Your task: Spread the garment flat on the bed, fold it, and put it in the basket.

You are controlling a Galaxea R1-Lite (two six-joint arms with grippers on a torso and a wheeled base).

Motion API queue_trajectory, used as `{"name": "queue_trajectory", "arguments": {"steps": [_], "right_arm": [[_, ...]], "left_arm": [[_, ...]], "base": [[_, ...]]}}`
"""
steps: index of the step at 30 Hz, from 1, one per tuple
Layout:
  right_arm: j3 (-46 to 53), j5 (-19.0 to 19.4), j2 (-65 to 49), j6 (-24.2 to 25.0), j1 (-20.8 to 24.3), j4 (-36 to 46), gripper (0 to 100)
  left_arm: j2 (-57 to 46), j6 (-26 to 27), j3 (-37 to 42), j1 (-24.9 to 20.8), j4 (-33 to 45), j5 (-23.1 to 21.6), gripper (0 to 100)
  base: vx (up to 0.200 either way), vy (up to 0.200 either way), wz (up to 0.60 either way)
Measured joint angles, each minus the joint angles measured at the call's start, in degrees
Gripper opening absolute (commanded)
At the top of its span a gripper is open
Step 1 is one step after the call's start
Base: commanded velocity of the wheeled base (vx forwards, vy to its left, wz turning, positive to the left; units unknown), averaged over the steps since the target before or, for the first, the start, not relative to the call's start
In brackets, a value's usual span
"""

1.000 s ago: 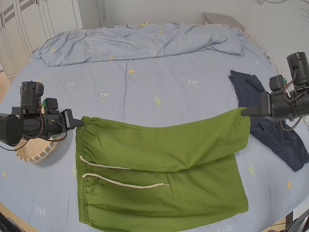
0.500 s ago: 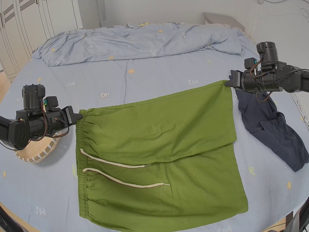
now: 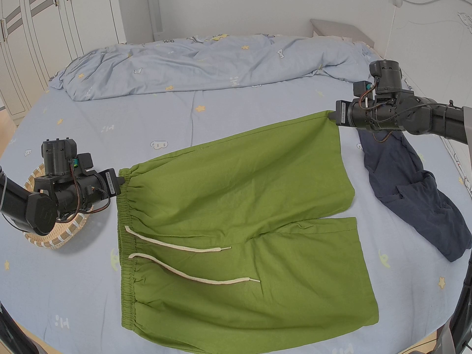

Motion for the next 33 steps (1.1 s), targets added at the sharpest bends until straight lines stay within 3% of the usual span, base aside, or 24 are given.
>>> {"name": "queue_trajectory", "arguments": {"steps": [25, 26, 33], "right_arm": [[-4.52, -2.71, 10.62, -0.41, 0.93, -0.04, 0], [-4.52, -2.68, 10.73, -0.35, 0.93, -0.04, 100], [-4.52, -2.66, 11.12, -0.02, 0.82, -1.32, 100]], "left_arm": [[3.56, 0.22, -1.83, 0.44, -1.54, 2.28, 0], [3.63, 0.22, -1.83, 0.46, -1.51, 2.28, 100], [4.3, 0.18, -2.68, 0.41, -1.58, 2.5, 100]], "base": [[0.0, 0.0, 0.0], [0.0, 0.0, 0.0], [0.0, 0.0, 0.0]]}}
